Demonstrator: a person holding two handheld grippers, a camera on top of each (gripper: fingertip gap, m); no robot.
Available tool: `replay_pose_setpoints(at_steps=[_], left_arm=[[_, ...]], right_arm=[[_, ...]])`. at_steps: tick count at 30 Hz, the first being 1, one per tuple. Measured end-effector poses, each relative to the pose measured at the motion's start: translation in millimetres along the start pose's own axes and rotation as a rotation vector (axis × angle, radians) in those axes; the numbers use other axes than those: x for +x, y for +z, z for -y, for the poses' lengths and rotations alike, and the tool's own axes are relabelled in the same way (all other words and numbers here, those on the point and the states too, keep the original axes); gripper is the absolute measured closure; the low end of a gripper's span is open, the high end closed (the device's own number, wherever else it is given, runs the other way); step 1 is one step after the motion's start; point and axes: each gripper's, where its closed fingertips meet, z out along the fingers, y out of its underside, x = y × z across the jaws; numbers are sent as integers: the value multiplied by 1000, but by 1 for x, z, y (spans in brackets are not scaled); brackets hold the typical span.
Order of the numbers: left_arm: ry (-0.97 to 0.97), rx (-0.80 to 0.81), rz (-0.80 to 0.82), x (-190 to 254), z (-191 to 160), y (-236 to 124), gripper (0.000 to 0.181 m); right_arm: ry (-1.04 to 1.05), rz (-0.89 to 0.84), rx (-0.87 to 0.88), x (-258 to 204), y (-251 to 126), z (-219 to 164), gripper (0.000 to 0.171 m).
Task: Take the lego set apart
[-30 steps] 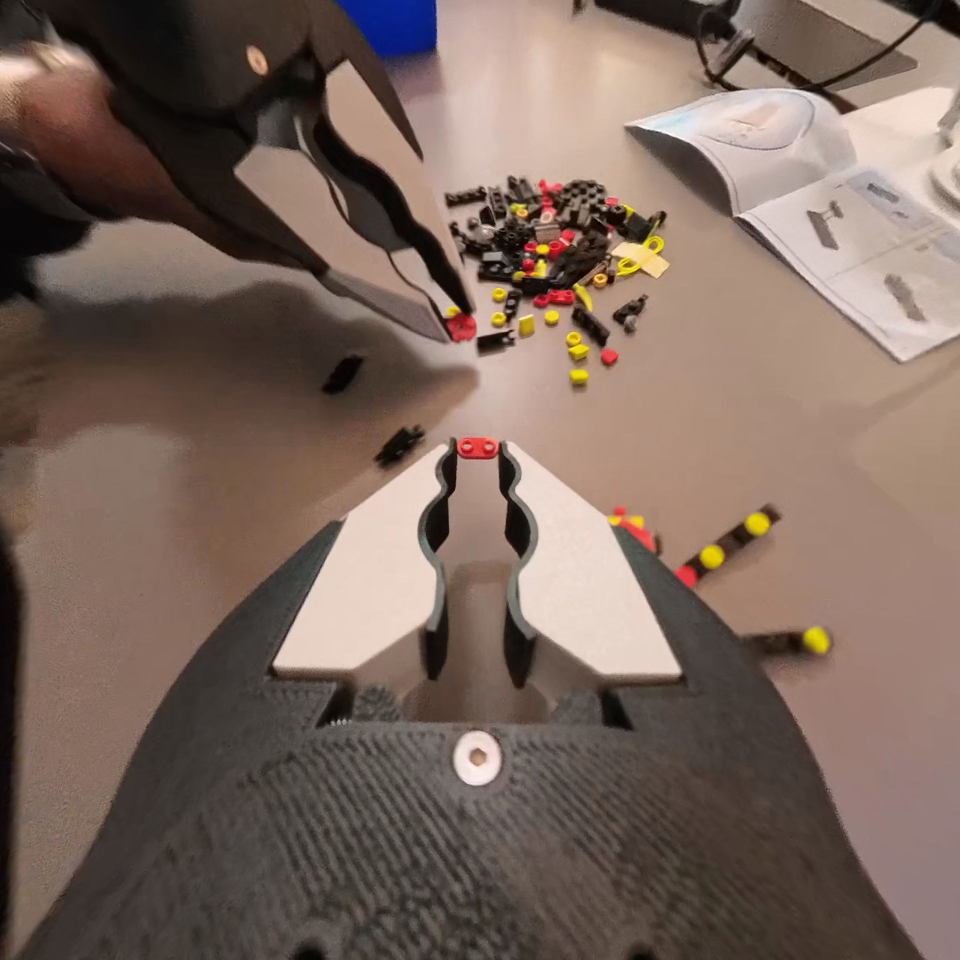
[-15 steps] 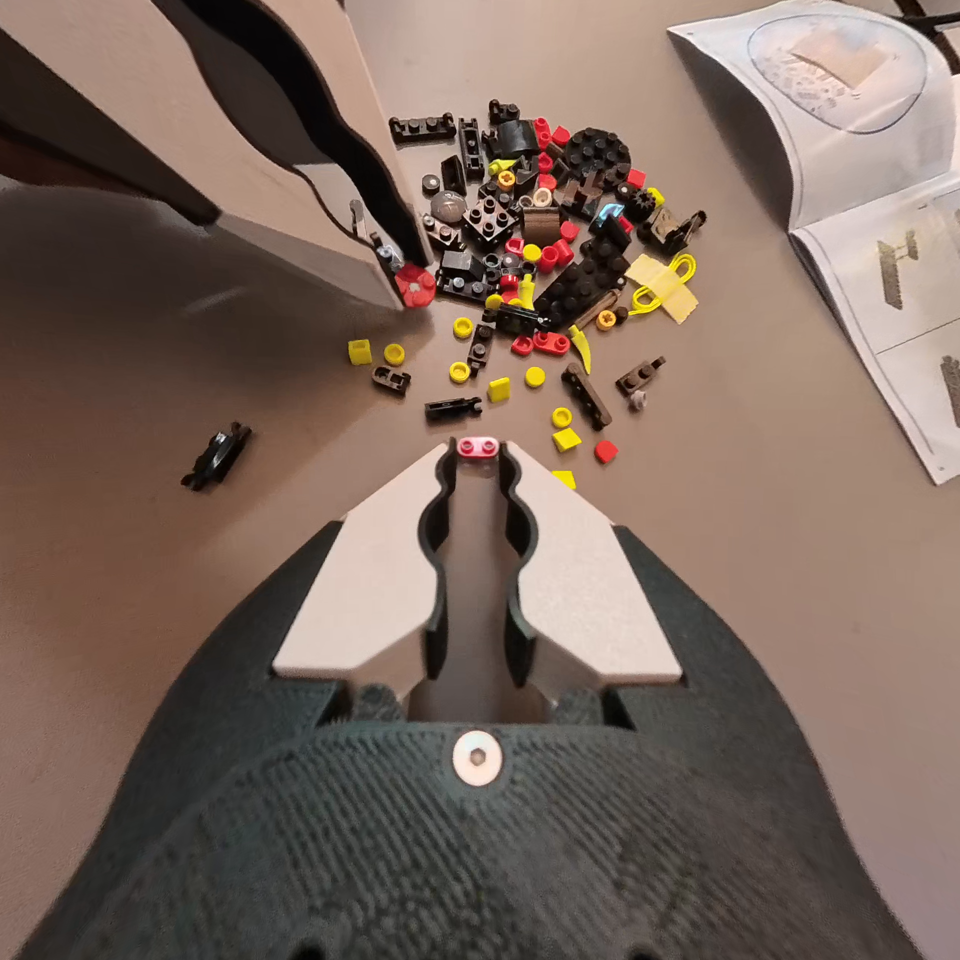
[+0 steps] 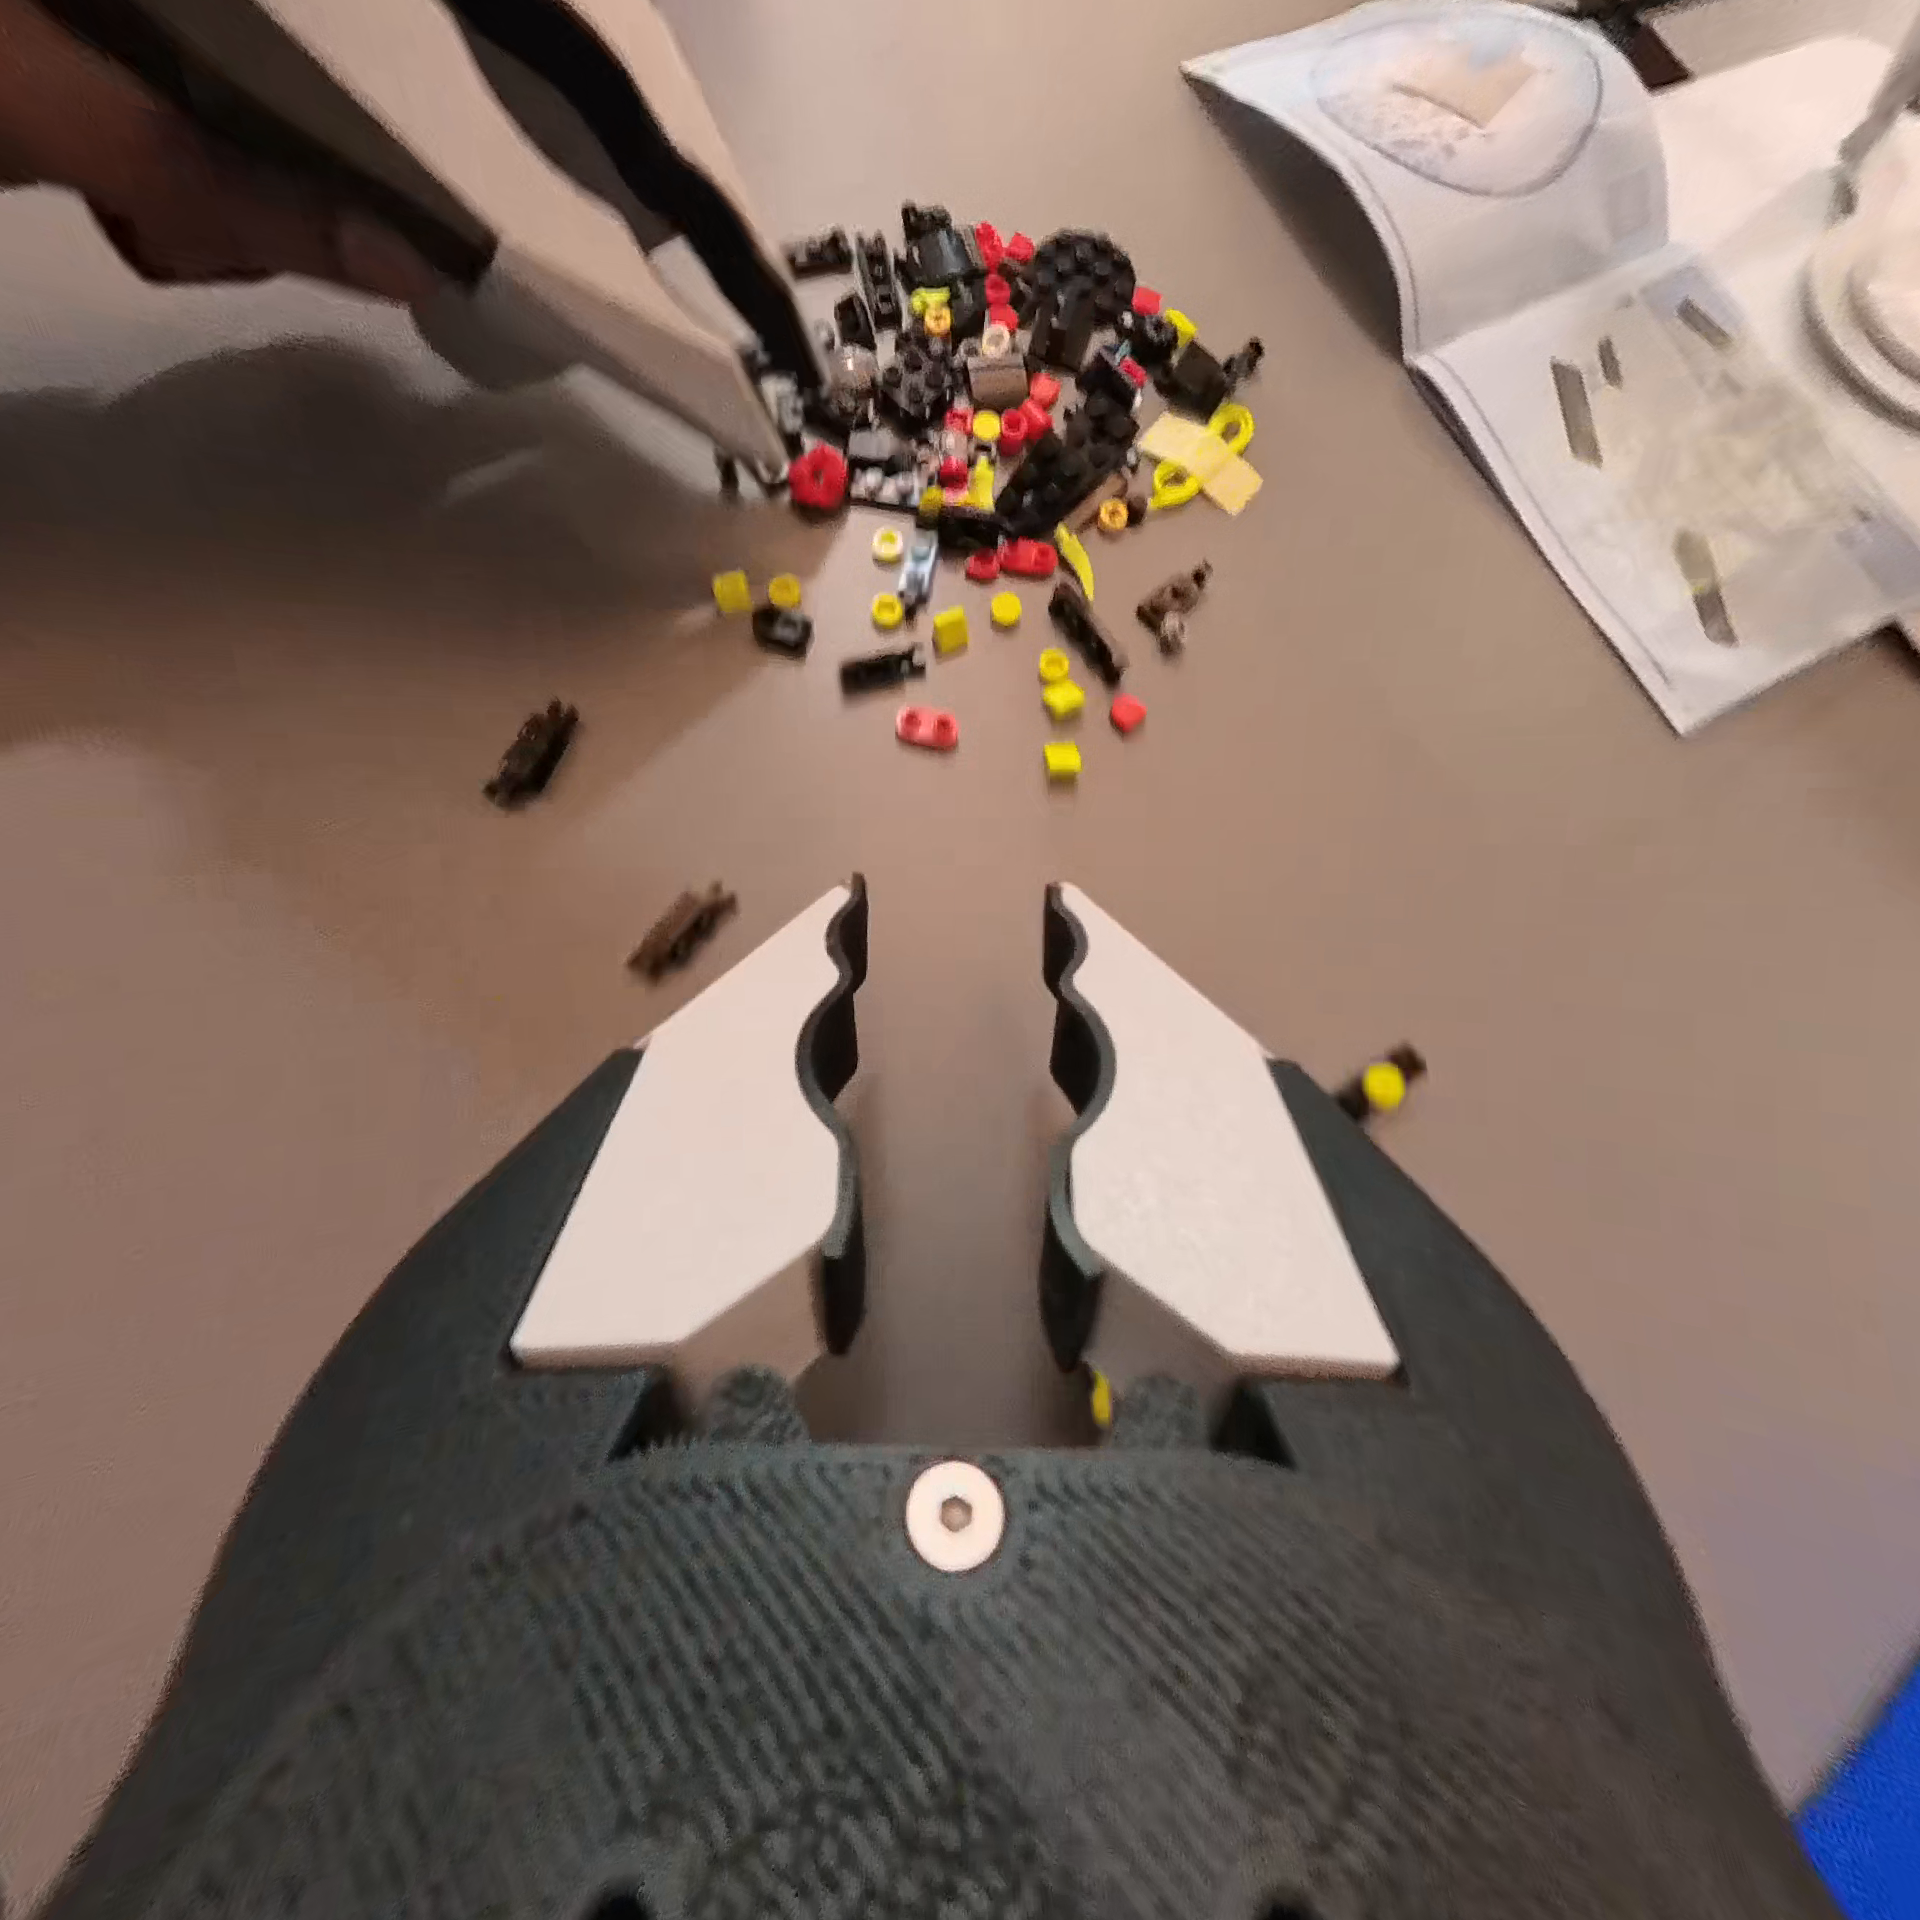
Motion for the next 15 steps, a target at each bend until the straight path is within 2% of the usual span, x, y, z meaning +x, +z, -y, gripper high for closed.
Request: replay_pose_setpoints(at_steps=[6, 10, 15], left_arm=[[-133, 169, 46, -30, 16, -23, 166], [-166, 115, 98, -46, -2, -19, 167], [-208, 50, 96, -52, -16, -8, 166]], right_arm=[[-32, -30, 4, -33, -64, -49, 139], [-161, -170, 16, -23, -88, -83, 150], [-53, -61, 140, -31, -91, -65, 148]])
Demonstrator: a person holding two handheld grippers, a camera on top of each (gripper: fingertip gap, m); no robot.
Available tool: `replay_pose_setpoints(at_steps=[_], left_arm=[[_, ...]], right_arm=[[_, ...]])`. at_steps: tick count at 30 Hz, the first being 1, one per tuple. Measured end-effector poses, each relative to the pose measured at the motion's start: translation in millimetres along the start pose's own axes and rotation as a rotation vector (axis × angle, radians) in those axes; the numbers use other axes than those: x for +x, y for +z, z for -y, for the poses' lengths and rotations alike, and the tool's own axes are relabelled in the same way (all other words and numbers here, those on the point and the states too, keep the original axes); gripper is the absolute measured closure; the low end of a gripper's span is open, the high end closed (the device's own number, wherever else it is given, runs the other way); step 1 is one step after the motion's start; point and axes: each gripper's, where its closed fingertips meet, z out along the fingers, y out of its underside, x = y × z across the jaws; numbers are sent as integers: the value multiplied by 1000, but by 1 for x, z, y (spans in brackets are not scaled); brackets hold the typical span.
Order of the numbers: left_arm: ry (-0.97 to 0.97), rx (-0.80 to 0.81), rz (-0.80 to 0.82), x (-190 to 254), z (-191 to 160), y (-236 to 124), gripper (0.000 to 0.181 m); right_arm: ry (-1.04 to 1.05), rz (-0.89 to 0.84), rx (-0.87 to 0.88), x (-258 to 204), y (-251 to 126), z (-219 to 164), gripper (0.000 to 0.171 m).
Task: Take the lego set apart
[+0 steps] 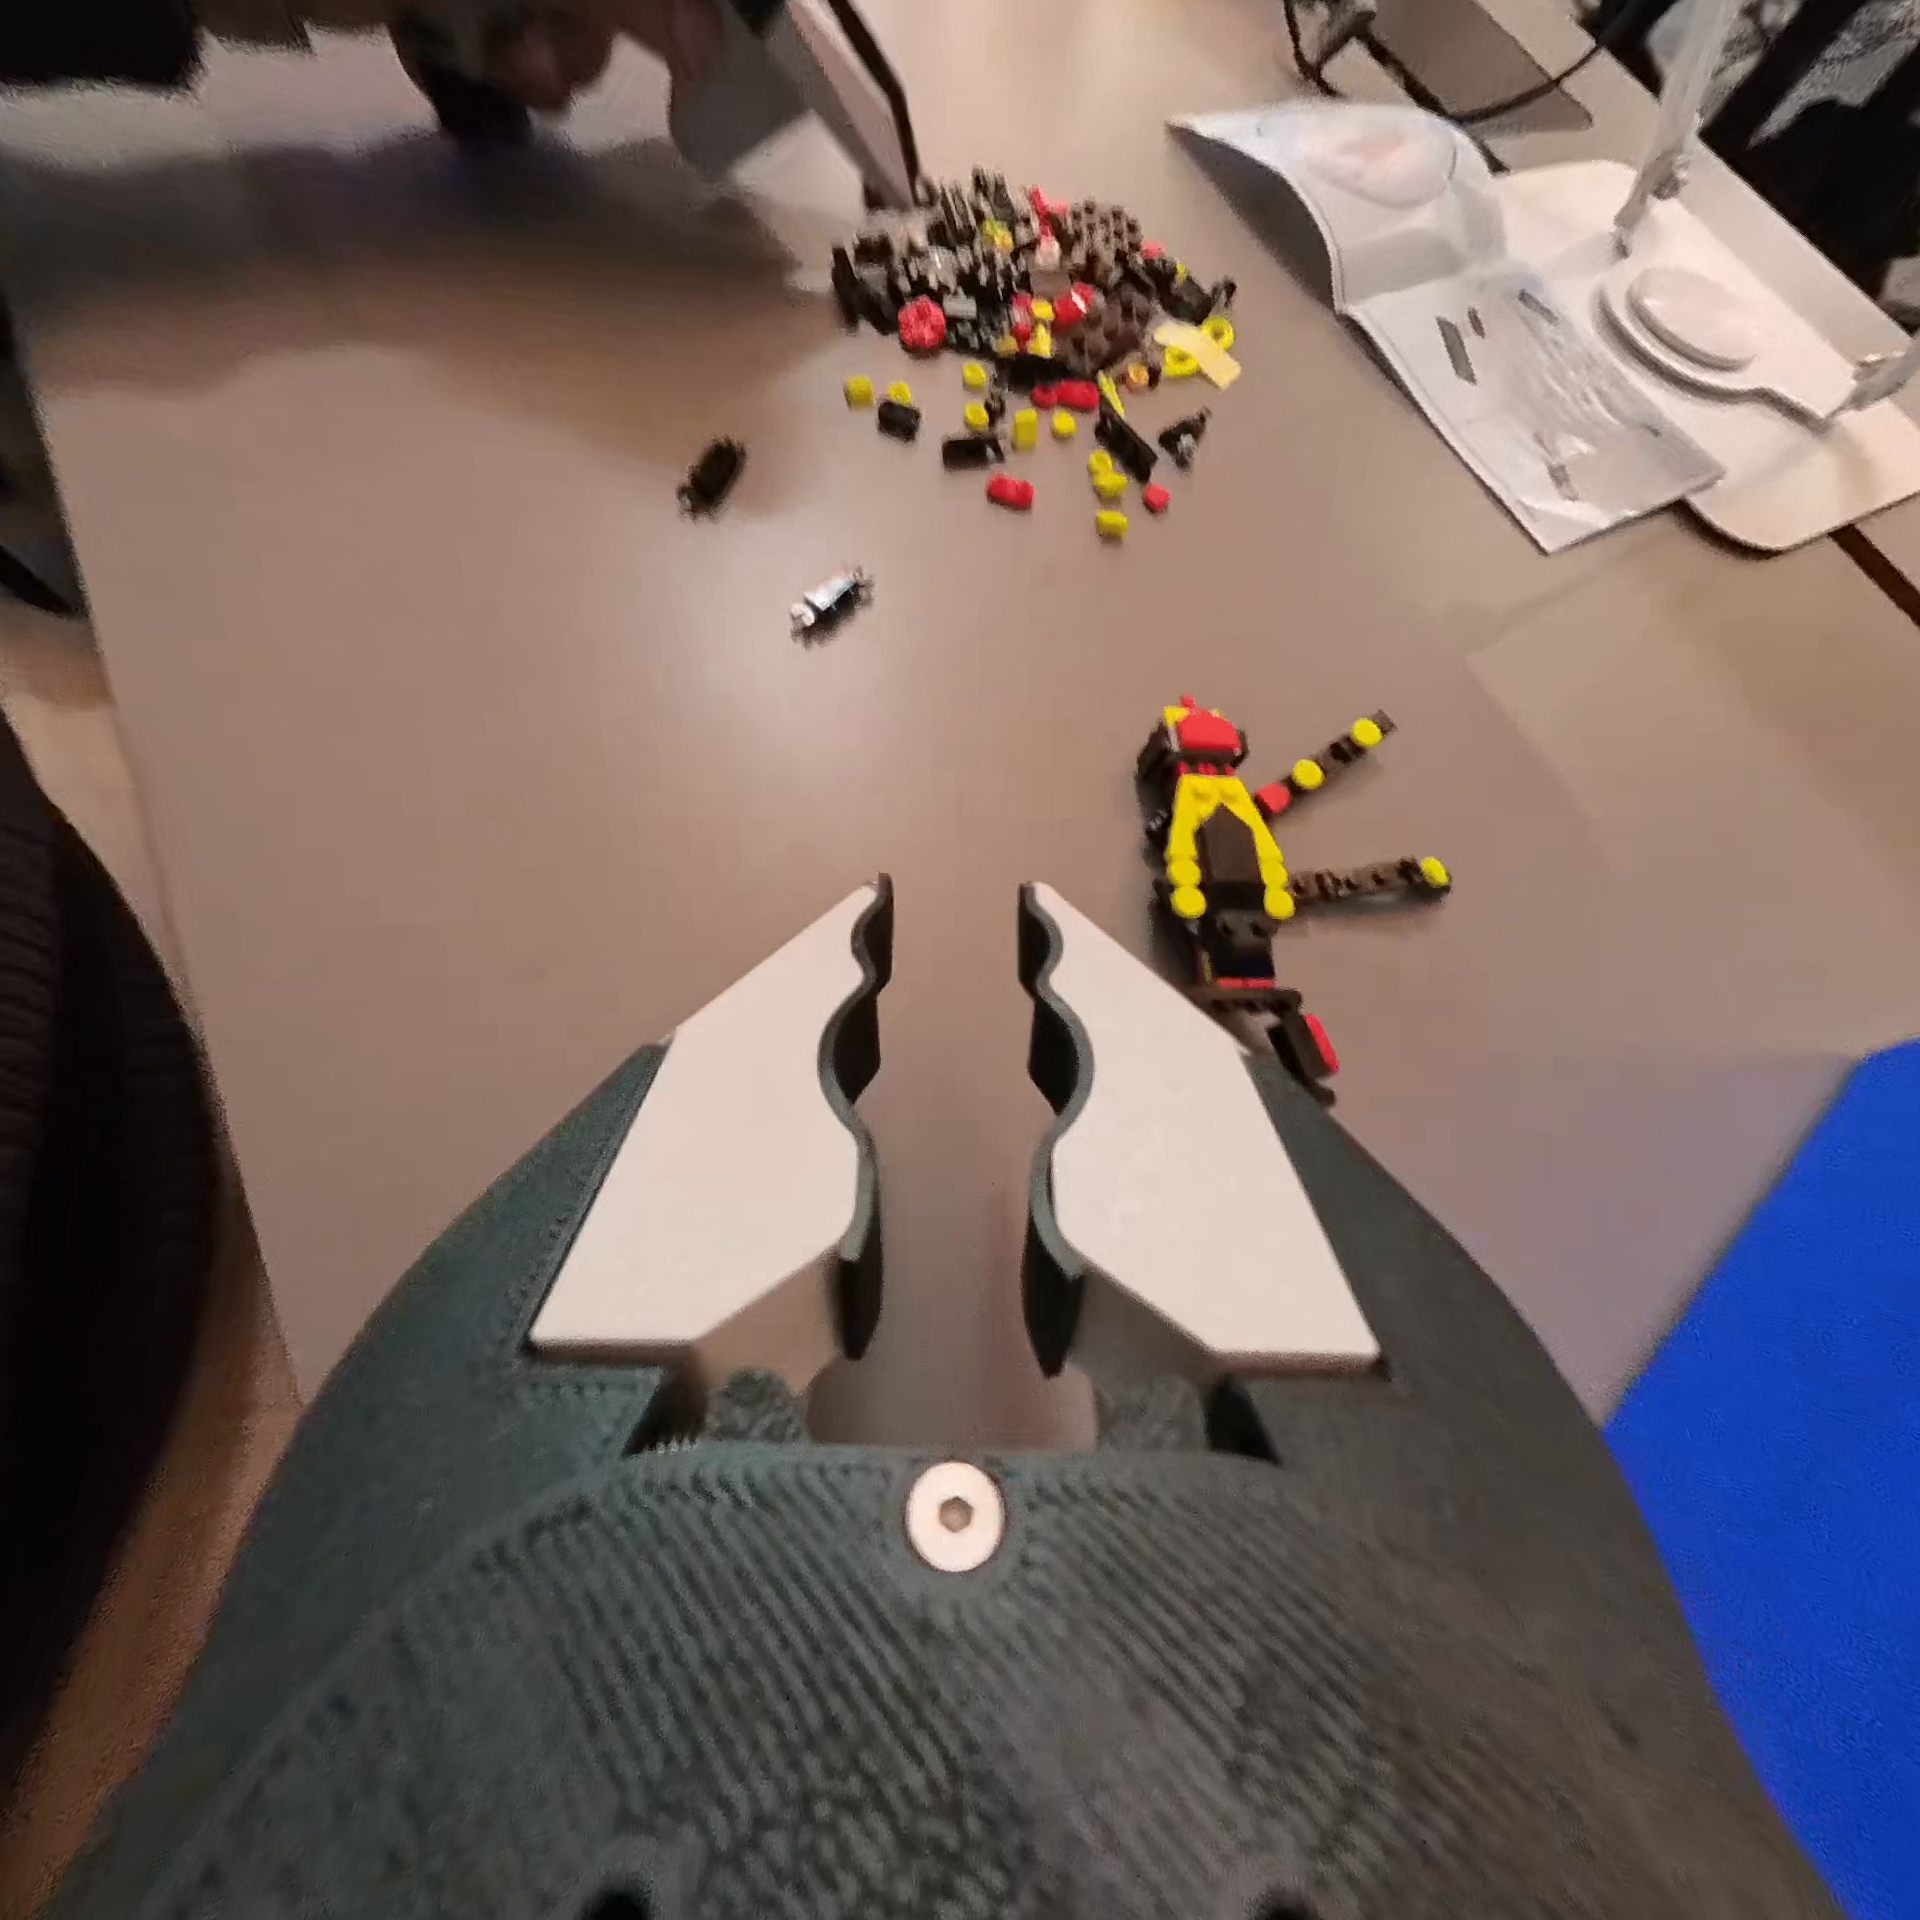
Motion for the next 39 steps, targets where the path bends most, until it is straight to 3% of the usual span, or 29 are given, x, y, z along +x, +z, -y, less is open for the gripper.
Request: replay_pose_setpoints(at_steps=[8, 14, 19, 37, 38, 39], left_arm=[[76, -44, -40, 15, -5, 7, 166], [10, -5, -12, 2, 0, 2, 168], [29, 42, -11, 3, 8, -1, 168], [387, -32, 142, 16, 5, 8, 166], [399, -24, 162, 17, 8, 7, 161], [410, -7, 219, 12, 13, 5, 142]], right_arm=[[47, 90, 19, -15, 7, -2, 148], [58, 98, 12, -16, 13, -5, 149], [207, 203, 91, -24, 15, 9, 147], [145, 147, 39, -11, 14, -7, 142], [136, 144, 39, -12, 13, -6, 142], [130, 140, 42, -13, 13, -5, 140]])
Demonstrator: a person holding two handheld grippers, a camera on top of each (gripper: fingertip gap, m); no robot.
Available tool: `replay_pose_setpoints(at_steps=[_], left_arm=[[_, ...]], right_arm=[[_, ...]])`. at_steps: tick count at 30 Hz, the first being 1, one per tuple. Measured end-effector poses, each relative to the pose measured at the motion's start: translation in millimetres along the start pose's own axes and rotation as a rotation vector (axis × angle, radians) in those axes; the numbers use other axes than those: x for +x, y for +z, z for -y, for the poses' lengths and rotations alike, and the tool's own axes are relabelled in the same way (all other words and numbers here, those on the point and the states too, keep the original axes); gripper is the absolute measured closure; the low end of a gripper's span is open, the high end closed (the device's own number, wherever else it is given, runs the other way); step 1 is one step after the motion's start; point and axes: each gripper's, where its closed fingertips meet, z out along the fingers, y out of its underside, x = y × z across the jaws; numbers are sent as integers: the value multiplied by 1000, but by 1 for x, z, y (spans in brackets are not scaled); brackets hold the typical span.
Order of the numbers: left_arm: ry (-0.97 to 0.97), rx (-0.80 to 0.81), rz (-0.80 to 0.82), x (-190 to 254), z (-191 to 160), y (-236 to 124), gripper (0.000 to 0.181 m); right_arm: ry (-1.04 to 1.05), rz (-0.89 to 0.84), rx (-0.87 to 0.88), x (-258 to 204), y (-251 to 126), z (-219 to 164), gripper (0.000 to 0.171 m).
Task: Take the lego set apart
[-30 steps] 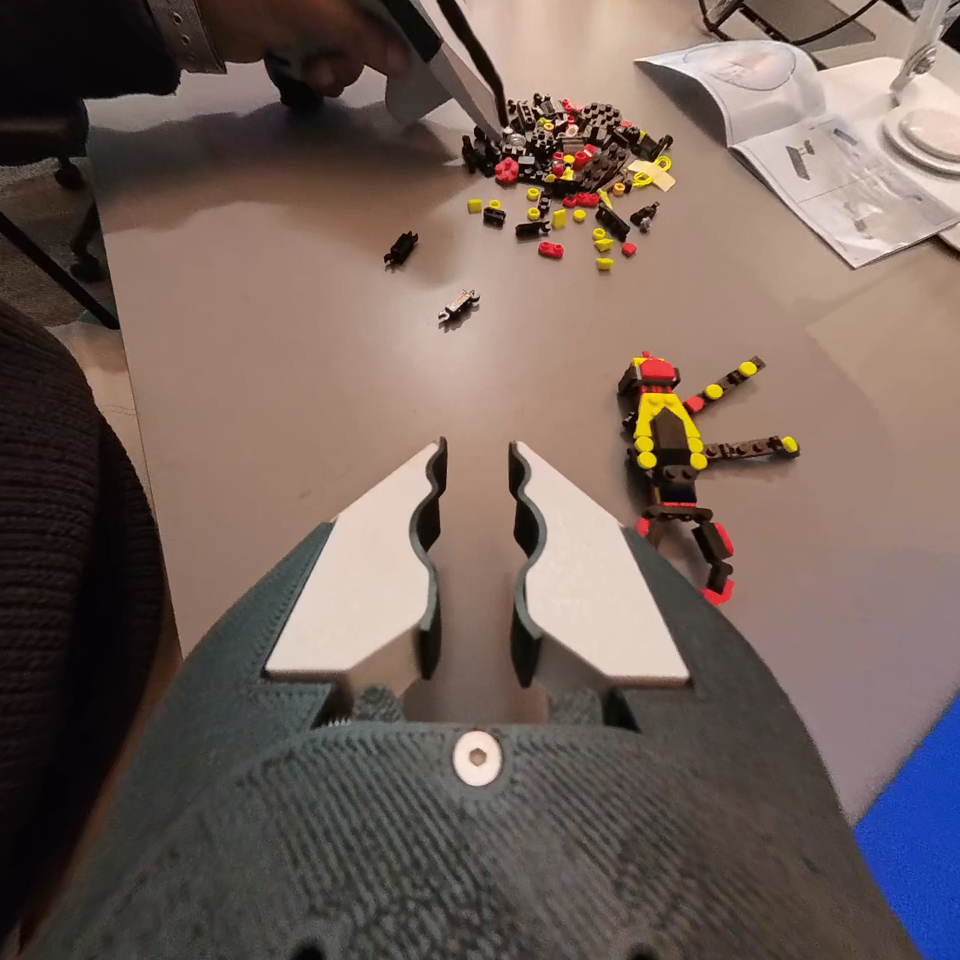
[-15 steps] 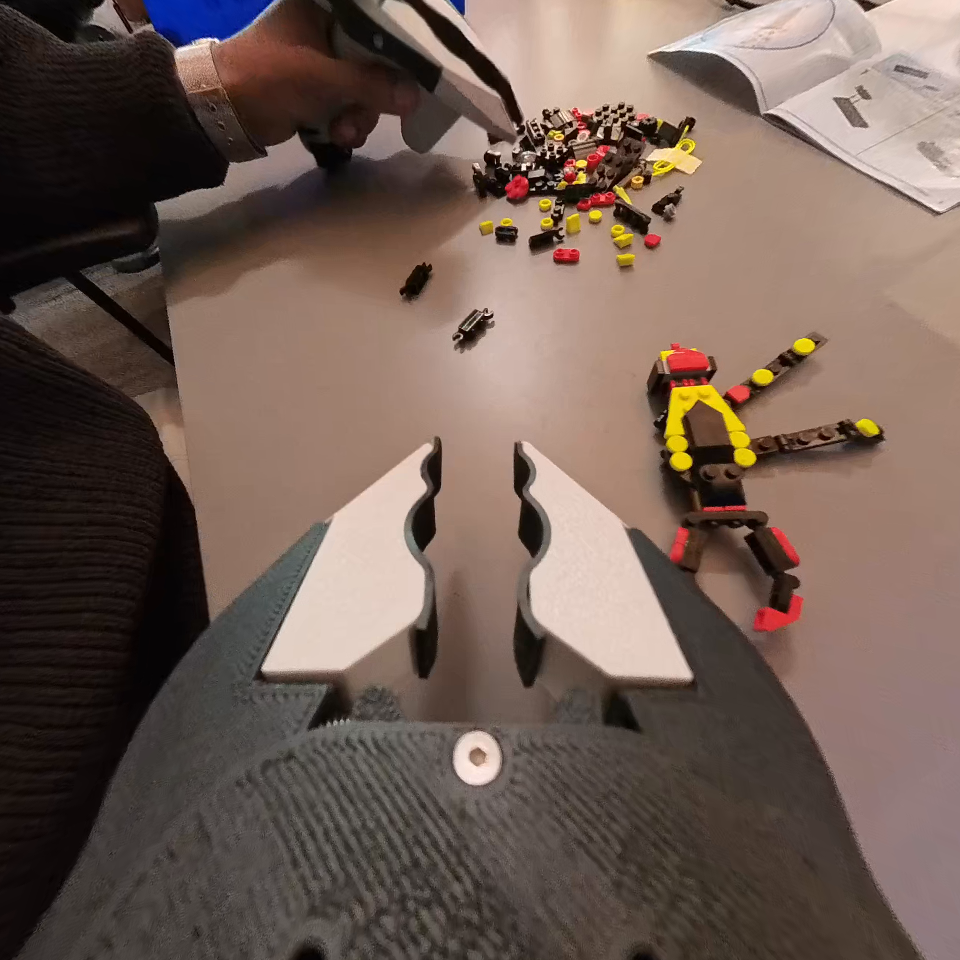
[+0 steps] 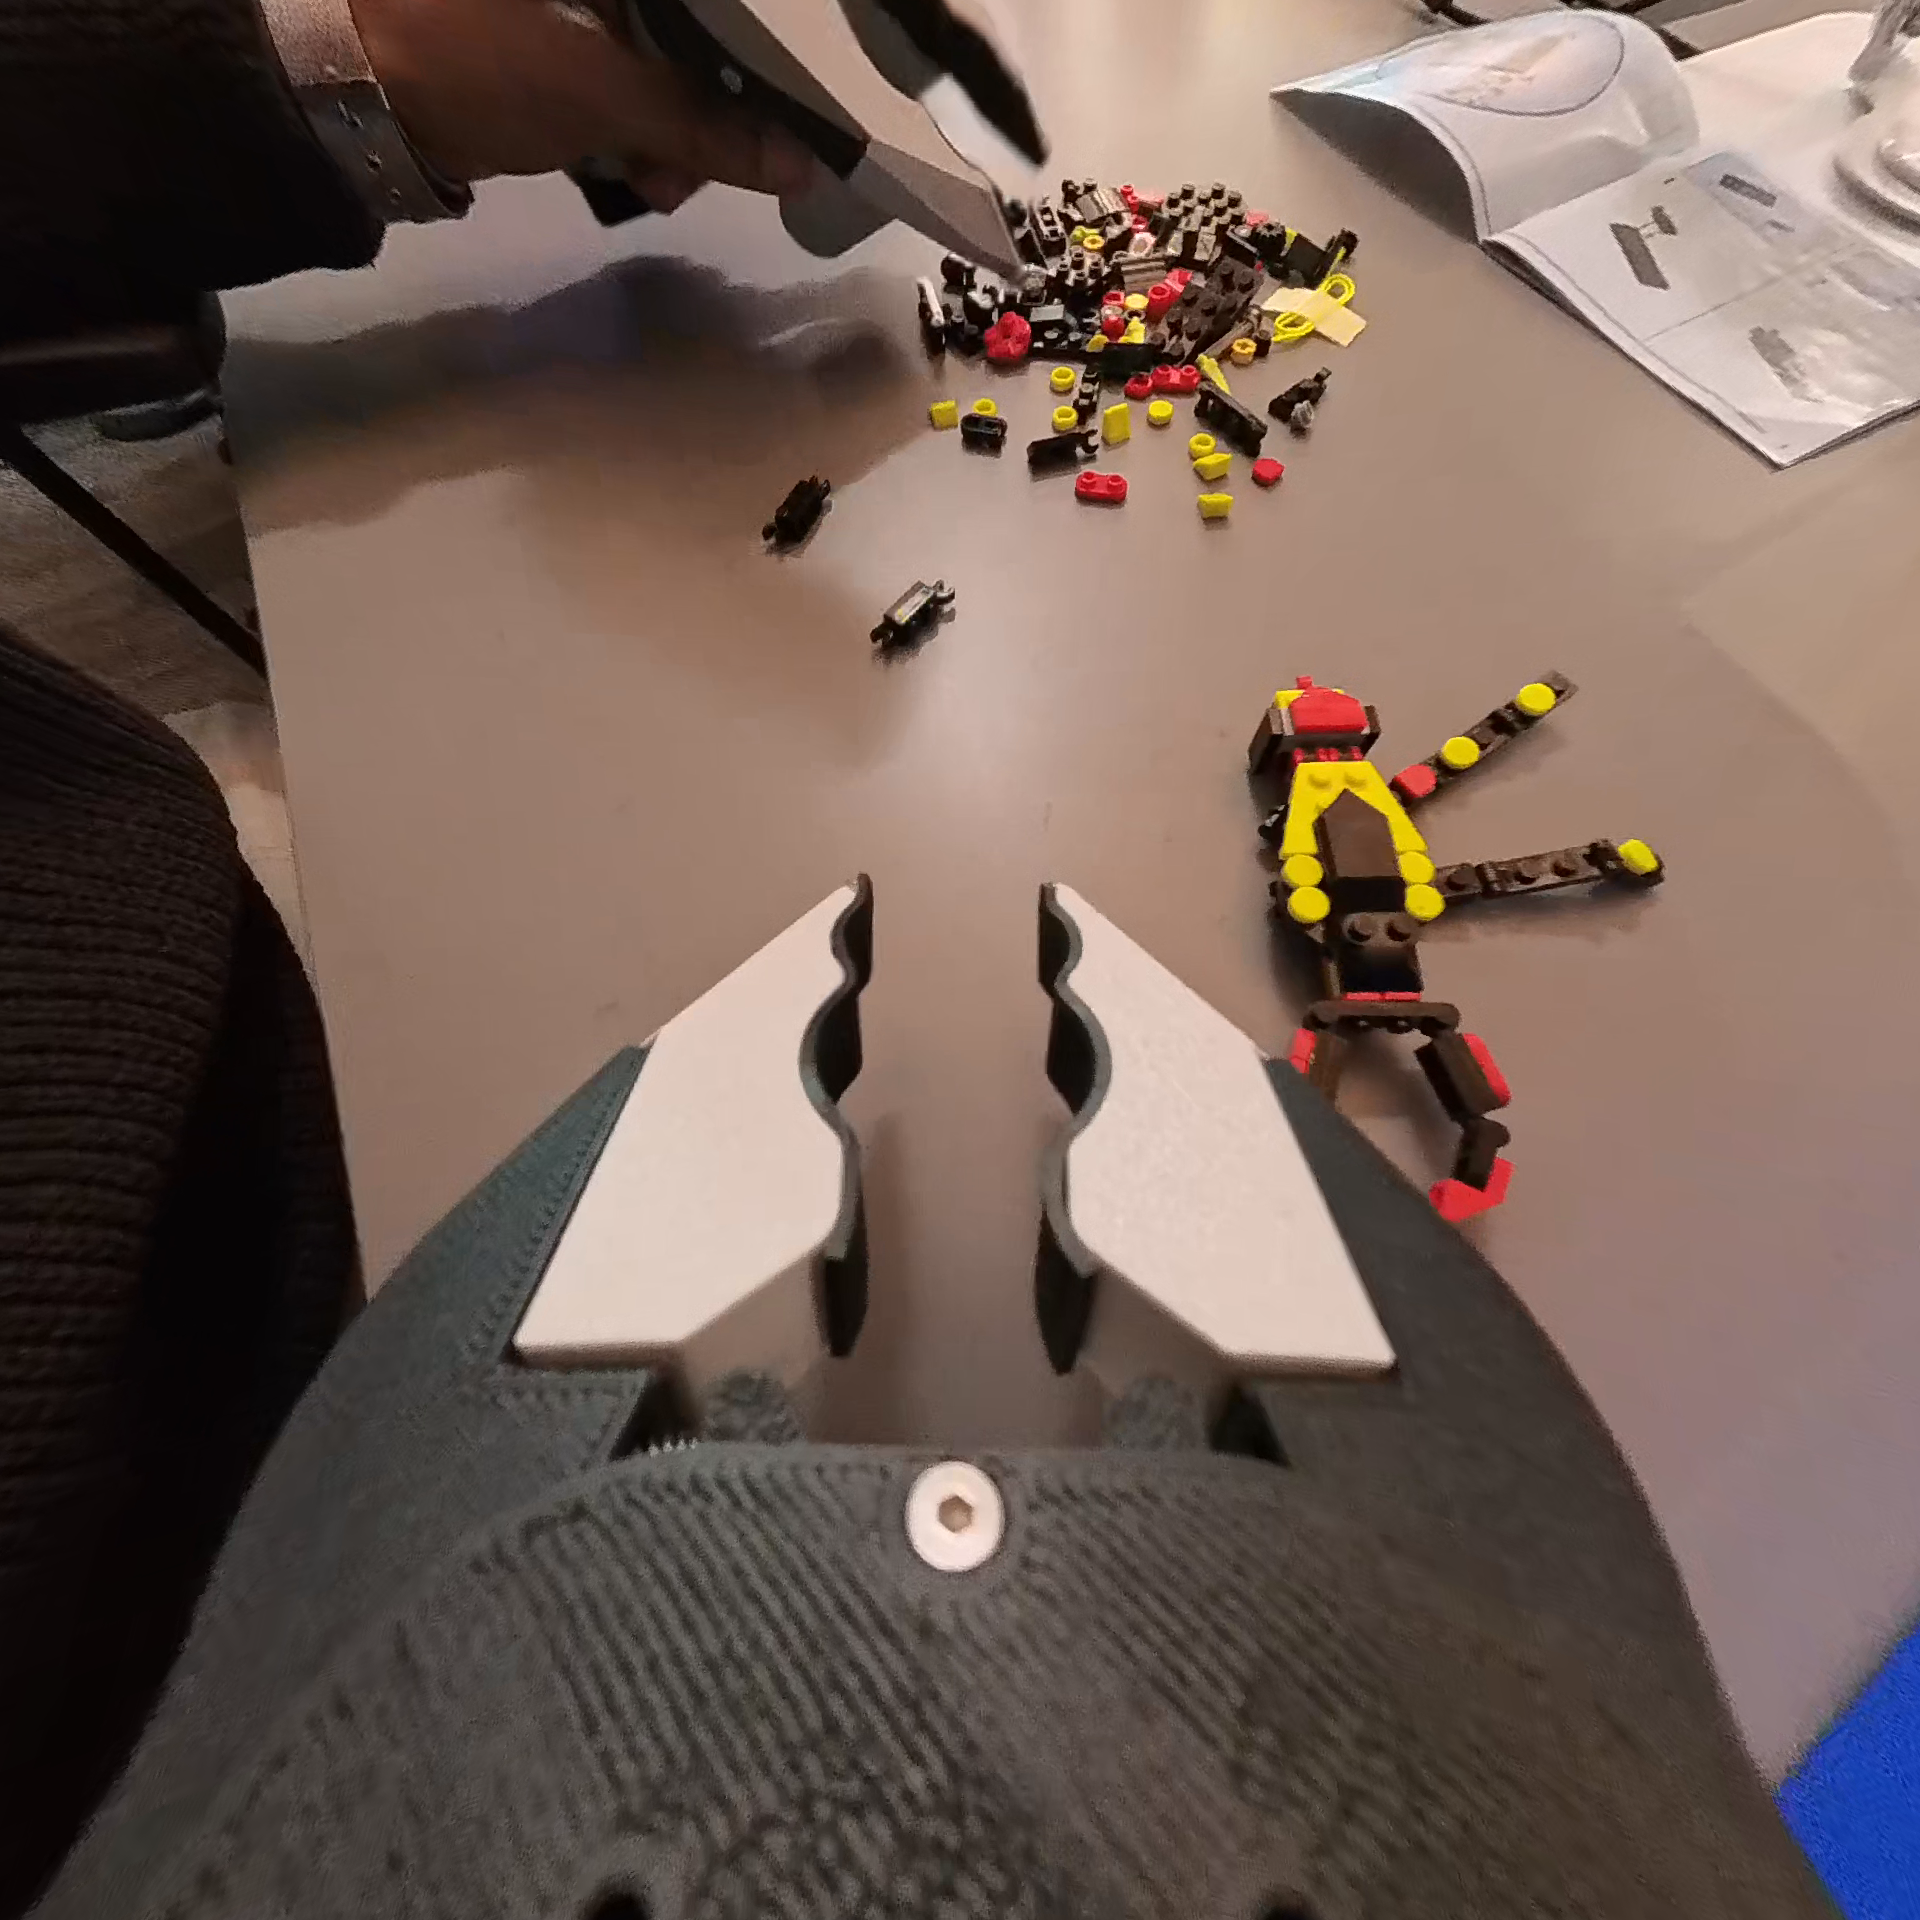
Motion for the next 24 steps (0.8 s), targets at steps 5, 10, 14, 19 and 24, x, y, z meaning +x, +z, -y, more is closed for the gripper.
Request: replay_pose_setpoints(at_steps=[5, 10, 14, 19, 24], left_arm=[[145, -5, 159, -6, 9, -5, 134], [-17, 112, 24, 12, 23, -9, 124], [-52, 194, 21, 5, 30, -16, 139], [65, 247, 257, -12, 33, -25, 142], [120, 333, 343, -11, 46, -37, 159]], right_arm=[[-9, -27, 61, -2, -6, 13, 120], [14, -40, 165, 0, -14, 31, 87], [13, 14, 352, -13, -39, 65, 82], [-164, -121, 269, -3, -33, 50, 101], [-307, -188, 154, 2, -19, 33, 128]])
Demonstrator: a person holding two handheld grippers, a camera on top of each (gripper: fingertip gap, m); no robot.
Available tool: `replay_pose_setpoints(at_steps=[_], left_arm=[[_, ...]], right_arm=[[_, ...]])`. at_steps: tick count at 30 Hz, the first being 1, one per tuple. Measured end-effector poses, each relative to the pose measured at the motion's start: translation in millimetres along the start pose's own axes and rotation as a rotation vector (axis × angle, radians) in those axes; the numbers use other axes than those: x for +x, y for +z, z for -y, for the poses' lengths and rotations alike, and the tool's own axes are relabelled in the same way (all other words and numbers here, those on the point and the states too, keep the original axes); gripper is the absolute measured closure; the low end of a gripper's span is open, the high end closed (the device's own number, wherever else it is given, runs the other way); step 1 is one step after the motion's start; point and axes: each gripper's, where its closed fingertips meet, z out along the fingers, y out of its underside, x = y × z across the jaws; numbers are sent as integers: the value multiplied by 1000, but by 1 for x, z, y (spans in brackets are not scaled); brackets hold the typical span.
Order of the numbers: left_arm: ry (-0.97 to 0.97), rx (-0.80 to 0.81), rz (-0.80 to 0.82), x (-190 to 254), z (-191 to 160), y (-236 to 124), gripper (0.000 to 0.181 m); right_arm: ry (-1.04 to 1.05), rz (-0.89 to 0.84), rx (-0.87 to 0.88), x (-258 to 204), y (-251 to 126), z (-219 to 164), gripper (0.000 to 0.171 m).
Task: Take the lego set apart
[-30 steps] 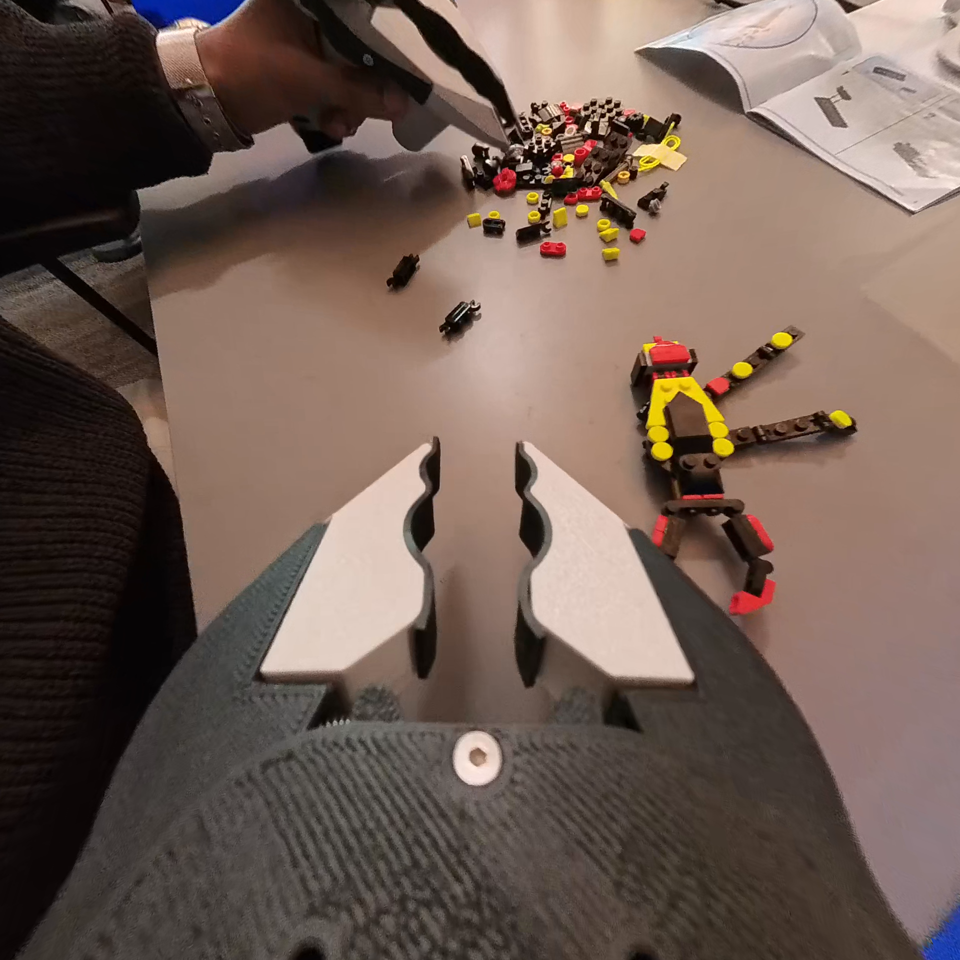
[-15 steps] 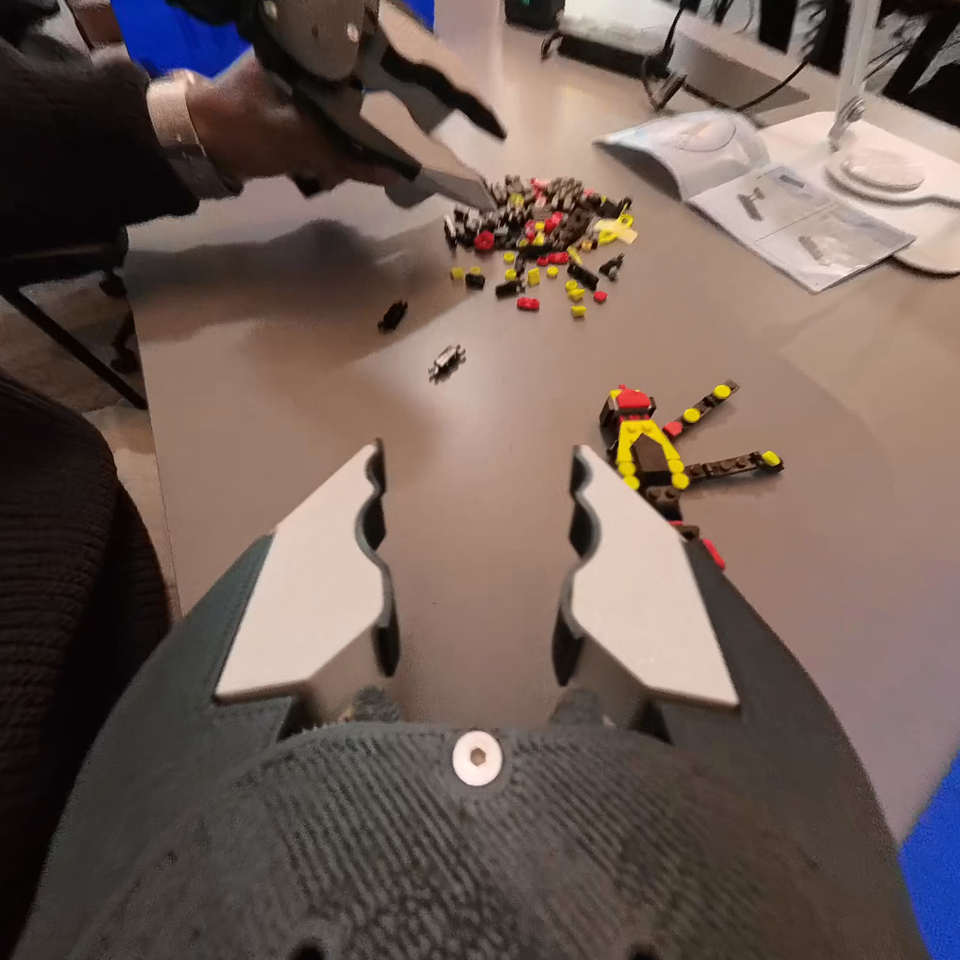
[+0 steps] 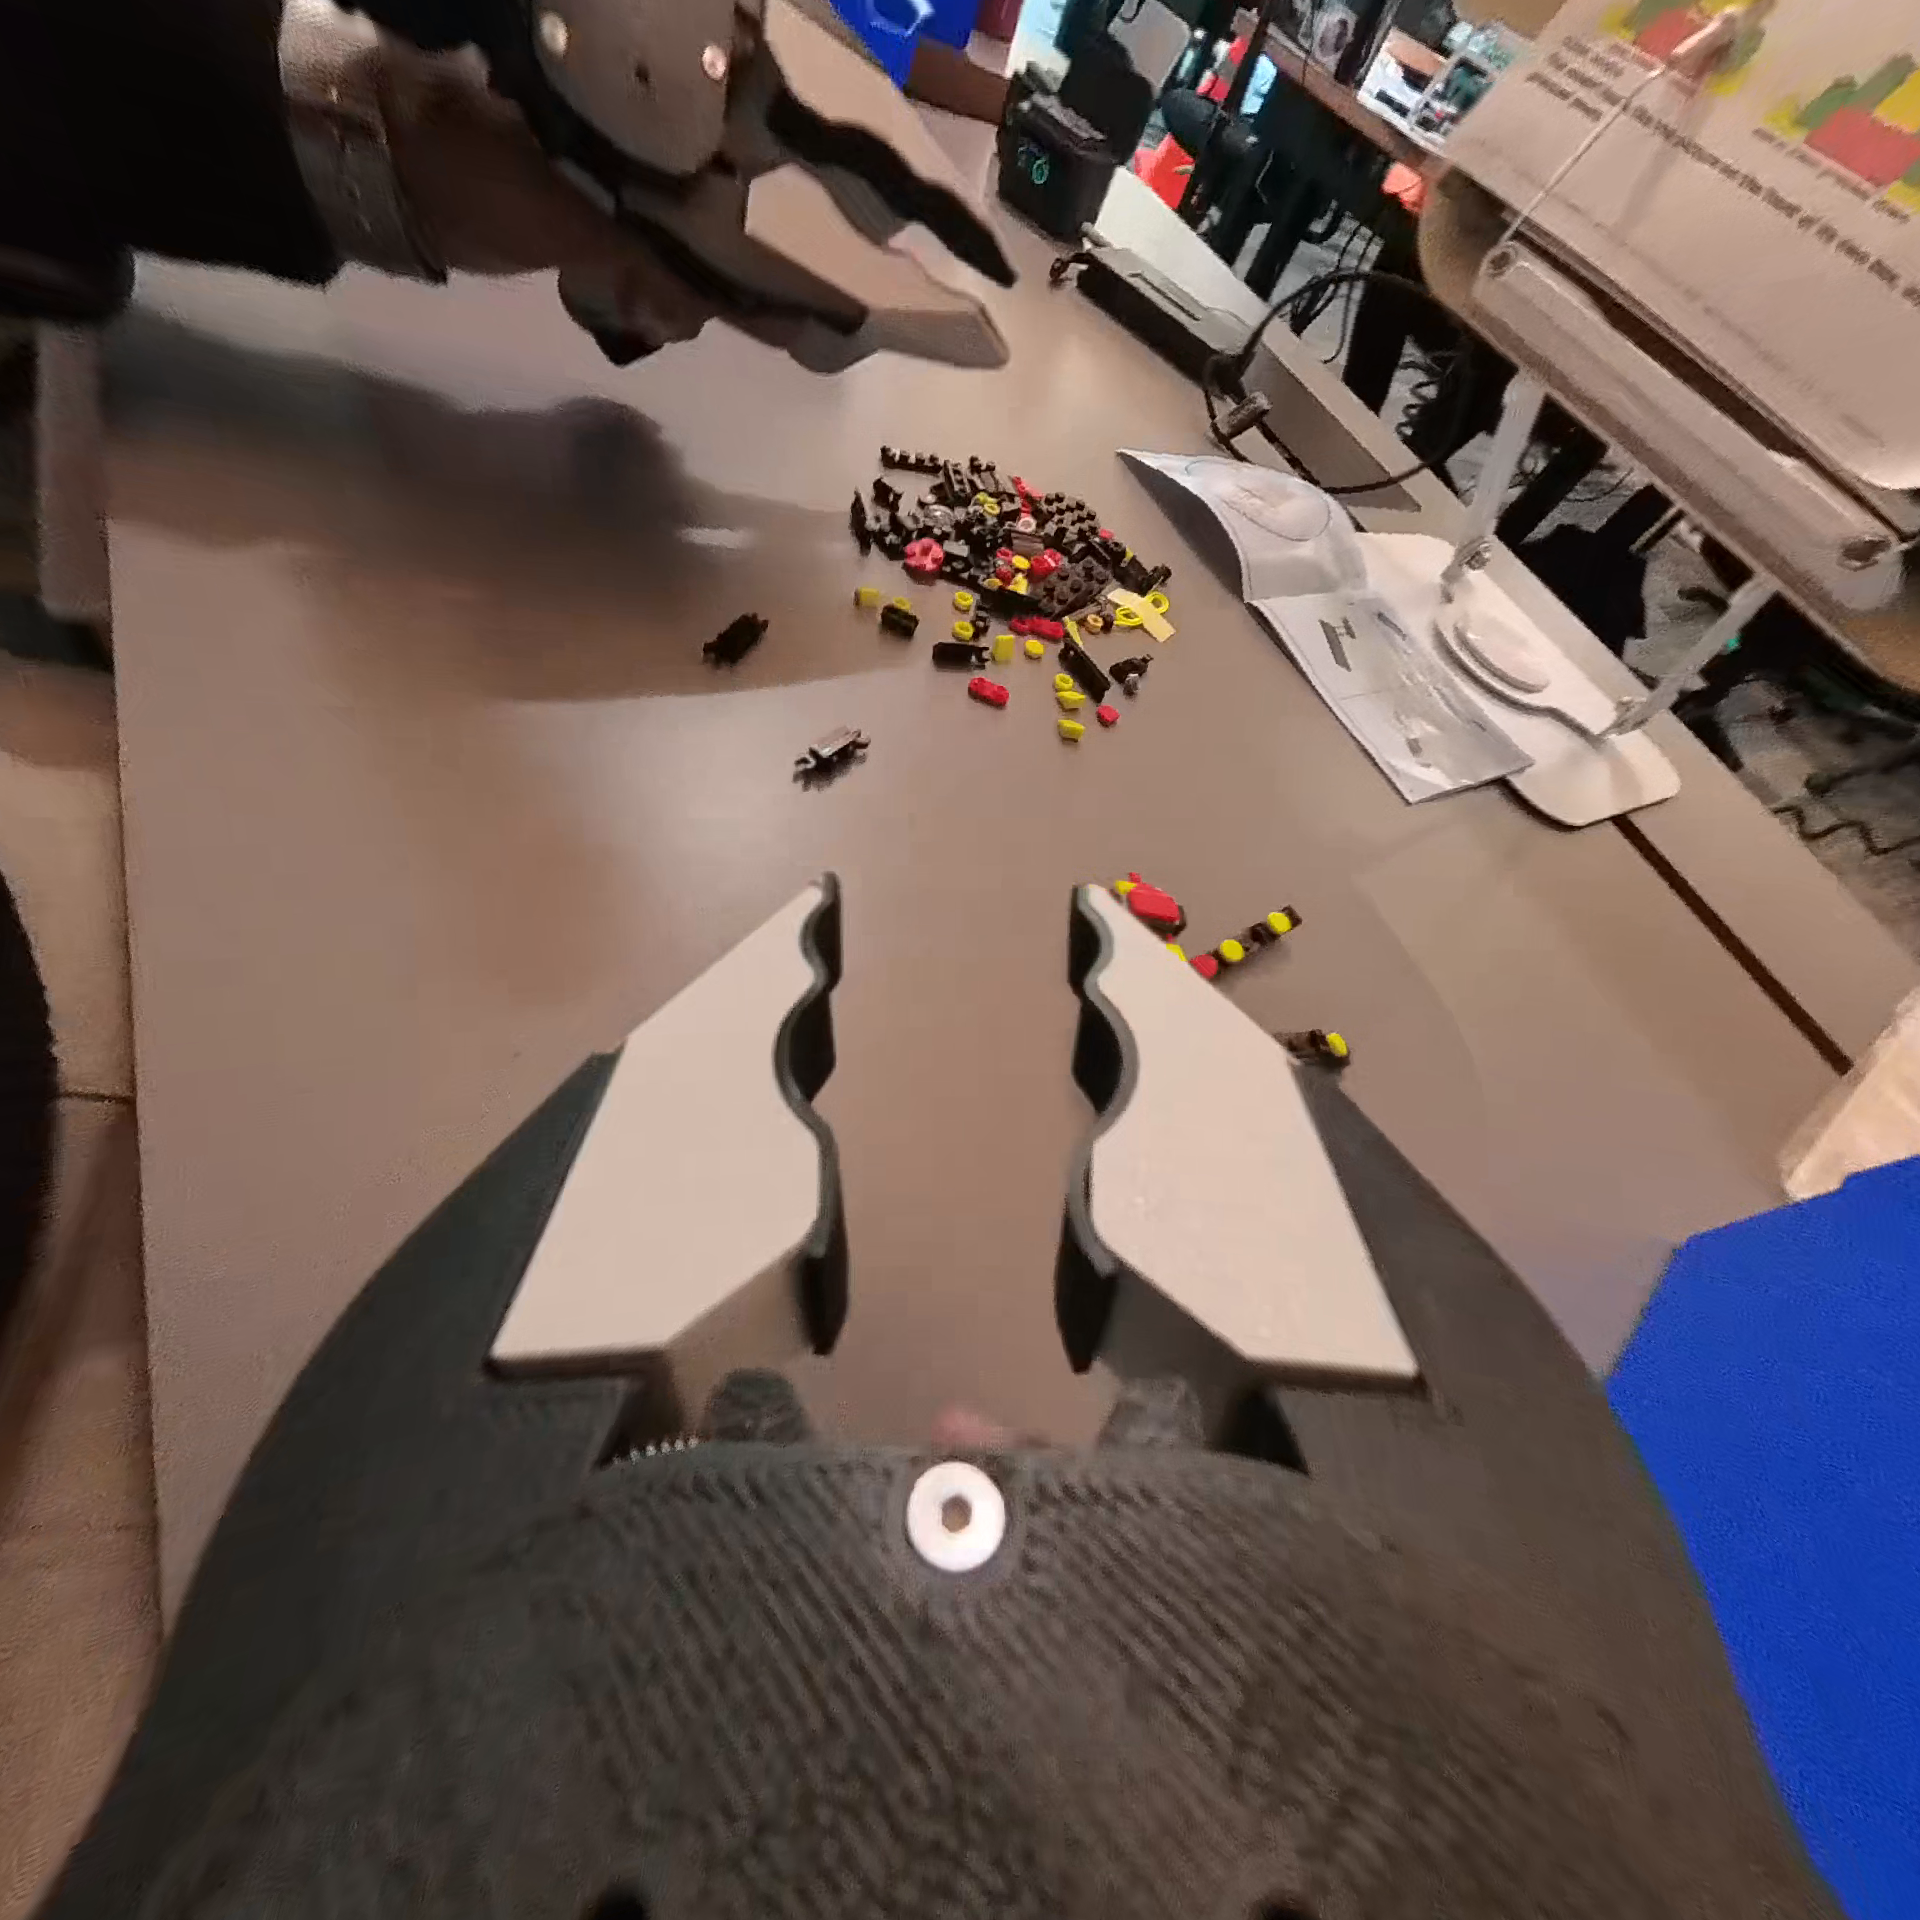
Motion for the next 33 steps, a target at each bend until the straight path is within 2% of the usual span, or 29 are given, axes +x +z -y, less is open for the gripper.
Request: replay_pose_setpoints(at_steps=[3, 4, 6, 8, 12, 15, 18, 20, 22, 24, 27, 29, 33], left_arm=[[-122, 14, -130, 15, 4, -3, 169], [-145, 21, -169, 18, 5, -4, 169], [-148, 21, -221, 25, 2, -5, 171], [-123, 8, -261, 35, -1, -5, 171], [-60, 12, -373, 62, 4, -11, 173], [-104, -8, -494, 79, 4, -18, 181], [-131, -35, -700, 102, 3, -33, 181], [-90, -47, -757, 114, 2, -40, 180], [3, -79, -766, 127, -4, -42, 167], [75, -124, -781, 141, -10, -44, 143], [12, -188, -877, 164, -5, -53, 120], [-24, -207, -884, 169, -2, -53, 125], [11, -195, -838, 166, -2, -48, 155]], right_arm=[[-72, -45, -25, 2, 1, -2, 136], [-88, -95, -39, 8, 1, -3, 122], [-129, -137, -100, 13, 2, -11, 139], [-148, -166, -169, 19, 4, -23, 140], [-35, -138, -212, 18, 5, -32, 125], [74, -93, -181, 16, 4, -30, 119], [139, -48, -178, 14, 4, -35, 124], [173, -17, -190, 12, 6, -42, 129], [212, 2, -202, 12, 7, -47, 130], [249, 31, -205, 9, 9, -50, 132], [275, 71, -212, 4, 10, -52, 137], [269, 78, -217, 2, 11, -52, 138], [238, 92, -231, -4, 13, -53, 139]])
